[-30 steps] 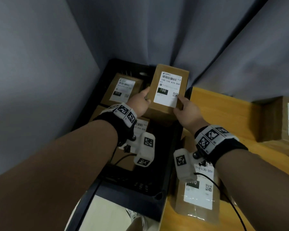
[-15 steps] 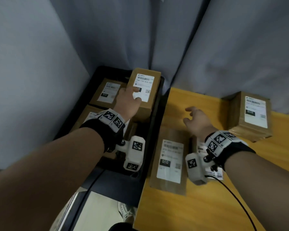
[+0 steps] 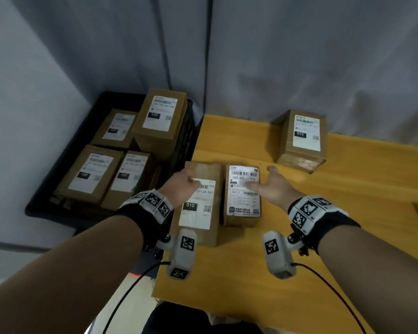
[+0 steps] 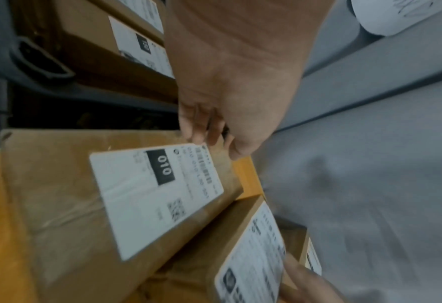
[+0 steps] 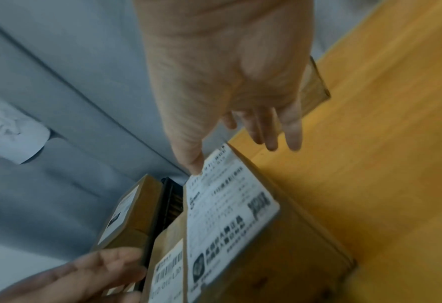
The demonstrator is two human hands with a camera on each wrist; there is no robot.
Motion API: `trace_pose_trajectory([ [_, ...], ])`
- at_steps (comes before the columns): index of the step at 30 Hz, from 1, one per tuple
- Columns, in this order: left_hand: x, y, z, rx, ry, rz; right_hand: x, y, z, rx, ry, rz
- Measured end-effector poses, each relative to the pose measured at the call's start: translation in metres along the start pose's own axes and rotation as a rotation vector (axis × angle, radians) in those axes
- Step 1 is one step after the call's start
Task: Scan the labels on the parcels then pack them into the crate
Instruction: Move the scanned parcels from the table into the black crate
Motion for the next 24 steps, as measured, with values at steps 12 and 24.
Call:
trace_pose_trajectory([
  [12,-0.007,0.030,0.047,-0.302,-0.041,-0.056,-0.008,-0.012,0.041,-0.245,0.018,-0.080],
  [24,-0.024,-0.046,-0.070,-0.447,0.327,-0.072,-0.017,-0.107,-0.020,0.159,0.333,-0.363],
])
Point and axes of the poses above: each hand's wrist, its own x-axis towards the middle knuckle, its own z-axis out of the palm, y = z × x, the point moved 6 cm from there along x, towards the middle knuckle, and after that the axes turned 6 degrees about y, right-handed, at the moved point
